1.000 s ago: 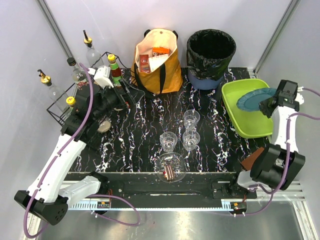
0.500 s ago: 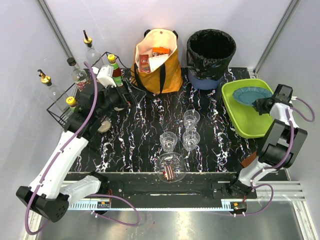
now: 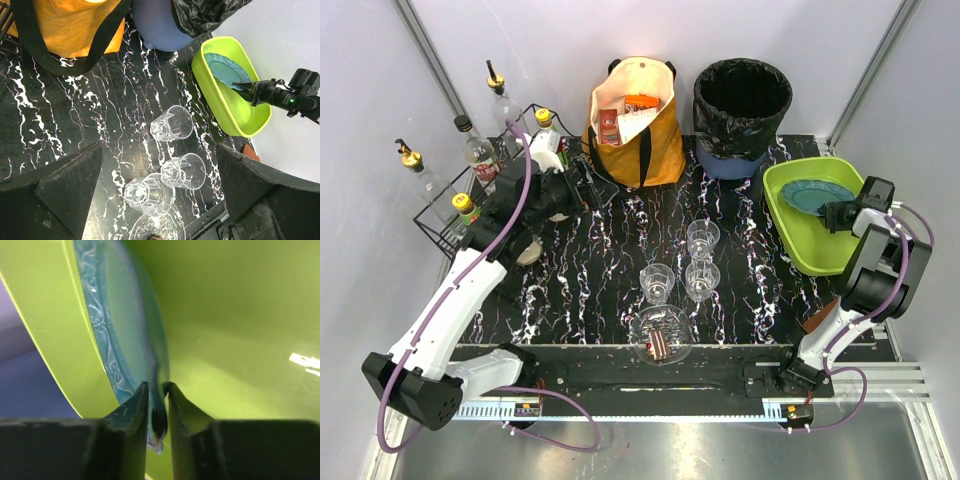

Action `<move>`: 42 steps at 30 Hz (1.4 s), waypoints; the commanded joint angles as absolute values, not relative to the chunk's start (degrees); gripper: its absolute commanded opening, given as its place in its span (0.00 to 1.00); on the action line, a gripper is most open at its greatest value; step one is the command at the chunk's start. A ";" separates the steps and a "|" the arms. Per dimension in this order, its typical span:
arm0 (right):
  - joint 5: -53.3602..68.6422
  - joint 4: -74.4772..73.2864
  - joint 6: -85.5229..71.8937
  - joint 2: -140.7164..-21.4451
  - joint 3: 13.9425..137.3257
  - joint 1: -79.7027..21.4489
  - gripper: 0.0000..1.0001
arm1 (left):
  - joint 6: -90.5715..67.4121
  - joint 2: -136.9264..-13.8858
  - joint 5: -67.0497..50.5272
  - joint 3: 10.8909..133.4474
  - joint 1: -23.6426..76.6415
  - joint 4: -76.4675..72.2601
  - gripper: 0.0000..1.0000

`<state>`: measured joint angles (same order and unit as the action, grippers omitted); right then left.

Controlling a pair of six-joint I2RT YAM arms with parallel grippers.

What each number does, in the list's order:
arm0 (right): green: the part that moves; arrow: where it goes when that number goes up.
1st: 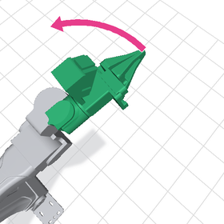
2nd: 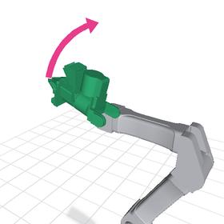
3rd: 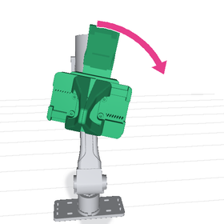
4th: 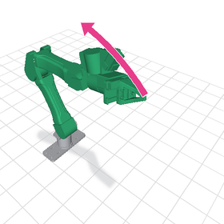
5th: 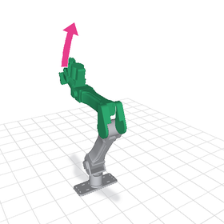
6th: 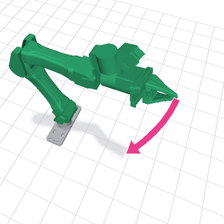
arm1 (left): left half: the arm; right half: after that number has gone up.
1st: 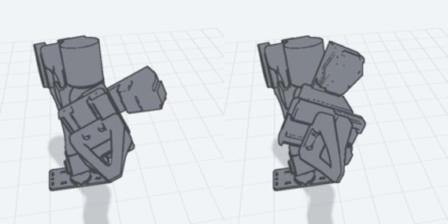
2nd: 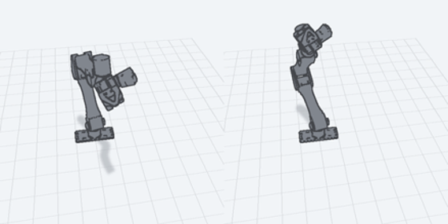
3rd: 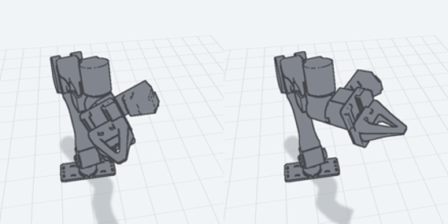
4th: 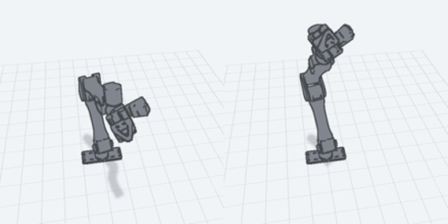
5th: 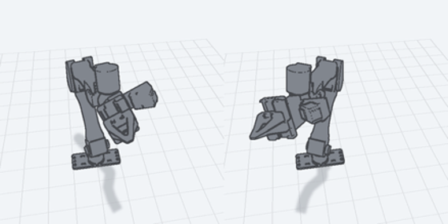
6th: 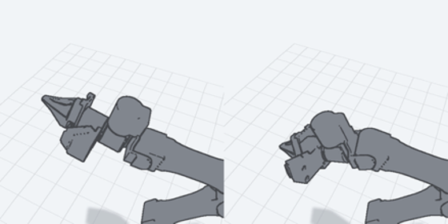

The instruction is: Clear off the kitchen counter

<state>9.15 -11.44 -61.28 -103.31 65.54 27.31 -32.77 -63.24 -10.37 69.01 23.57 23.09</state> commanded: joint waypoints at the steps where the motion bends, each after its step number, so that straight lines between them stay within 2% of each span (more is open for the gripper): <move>1: 10.47 -3.77 -61.61 -102.83 66.97 25.75 0.37 | -32.08 -64.25 -12.30 71.81 23.73 21.88 0.99; 6: 9.49 -9.74 -61.26 -105.20 70.04 25.14 0.61 | -31.73 -64.78 -12.57 71.46 23.64 21.97 0.99; 15: 4.05 -19.06 -57.14 -103.63 72.33 24.52 0.81 | -30.50 -65.48 -12.83 68.91 23.64 22.15 0.99; 19: 0.27 -29.07 -52.22 -102.31 76.81 23.91 0.82 | -28.57 -66.70 -15.46 67.59 23.73 22.59 0.99; 21: -4.64 -29.79 -50.37 -99.94 76.29 22.77 0.83 | -27.52 -67.76 -16.26 66.98 23.99 23.20 0.99; 27: -6.86 -33.57 -43.69 -92.83 77.43 20.31 0.84 | -24.70 -70.48 -18.01 64.25 26.89 24.52 0.99; 34: 7.10 -33.13 -35.51 -80.52 73.75 12.32 0.82 | -22.33 -73.04 -18.37 60.83 32.86 25.93 0.96; 42: 19.49 -37.78 -33.23 -64.00 58.47 6.24 0.83 | -23.02 -68.13 -13.72 55.03 34.98 33.56 0.96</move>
<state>11.18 -32.84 -35.90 -69.41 65.19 6.90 -23.38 -72.82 -16.60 57.65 34.87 29.50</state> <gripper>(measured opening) 0.821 0.961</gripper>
